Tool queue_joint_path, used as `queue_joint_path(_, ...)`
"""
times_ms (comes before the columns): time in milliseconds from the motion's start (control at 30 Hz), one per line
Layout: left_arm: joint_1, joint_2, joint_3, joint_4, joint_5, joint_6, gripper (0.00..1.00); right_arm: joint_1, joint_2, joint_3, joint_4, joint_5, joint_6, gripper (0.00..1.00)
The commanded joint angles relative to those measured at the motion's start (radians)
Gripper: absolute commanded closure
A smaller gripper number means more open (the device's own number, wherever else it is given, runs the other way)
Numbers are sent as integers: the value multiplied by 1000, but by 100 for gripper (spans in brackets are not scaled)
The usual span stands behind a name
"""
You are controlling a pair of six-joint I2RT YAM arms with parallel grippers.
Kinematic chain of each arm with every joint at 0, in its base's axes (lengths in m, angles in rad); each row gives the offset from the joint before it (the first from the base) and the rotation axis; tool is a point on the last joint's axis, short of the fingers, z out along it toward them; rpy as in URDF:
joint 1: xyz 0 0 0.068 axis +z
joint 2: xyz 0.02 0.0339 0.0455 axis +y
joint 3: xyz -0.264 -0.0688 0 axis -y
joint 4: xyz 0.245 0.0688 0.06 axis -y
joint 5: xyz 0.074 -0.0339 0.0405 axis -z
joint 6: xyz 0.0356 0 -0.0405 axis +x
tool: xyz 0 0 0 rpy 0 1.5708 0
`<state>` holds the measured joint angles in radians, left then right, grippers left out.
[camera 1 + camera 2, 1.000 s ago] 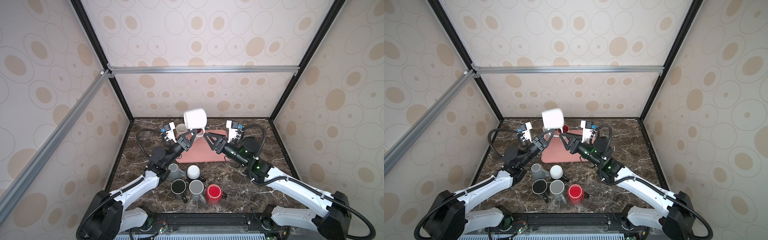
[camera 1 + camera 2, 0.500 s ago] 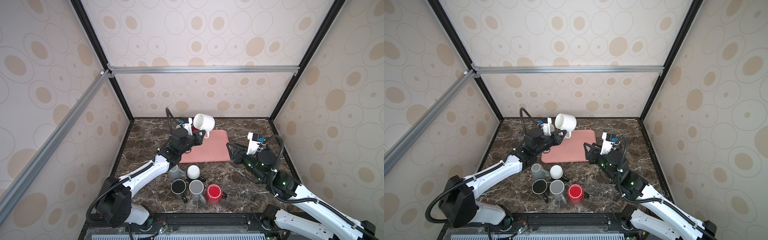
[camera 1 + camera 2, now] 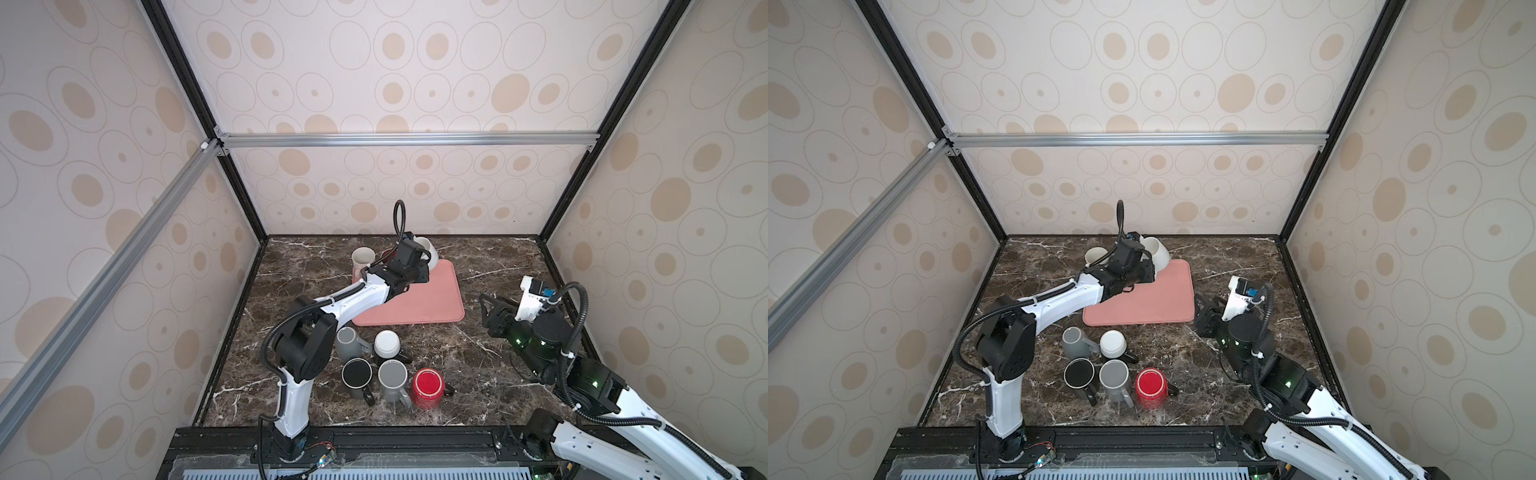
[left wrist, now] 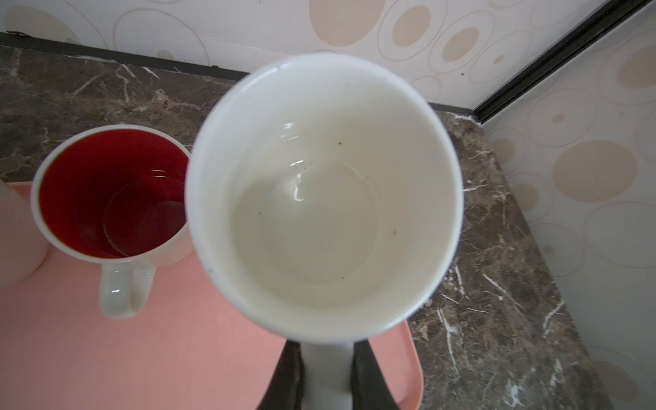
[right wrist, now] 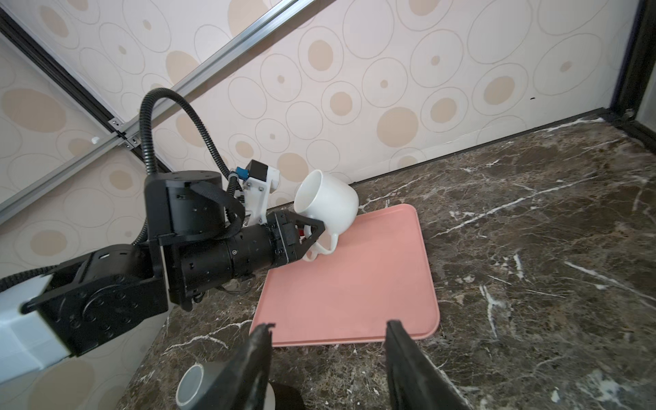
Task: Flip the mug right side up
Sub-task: 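Carry the upright small white mug onto the tray with the left gripper while right withdraws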
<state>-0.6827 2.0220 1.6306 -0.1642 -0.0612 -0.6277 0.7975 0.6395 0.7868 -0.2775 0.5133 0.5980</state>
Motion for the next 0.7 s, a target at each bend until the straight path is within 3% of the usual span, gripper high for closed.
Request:
queue_joint_path(0, -9, 42, 154, -62, -79, 58, 100, 5, -26, -12, -50, 60, -7, 47)
queue_joint_path(667, 4, 361, 519, -290, -123, 66, 100, 5, -78, -25, -114, 102, 0, 47)
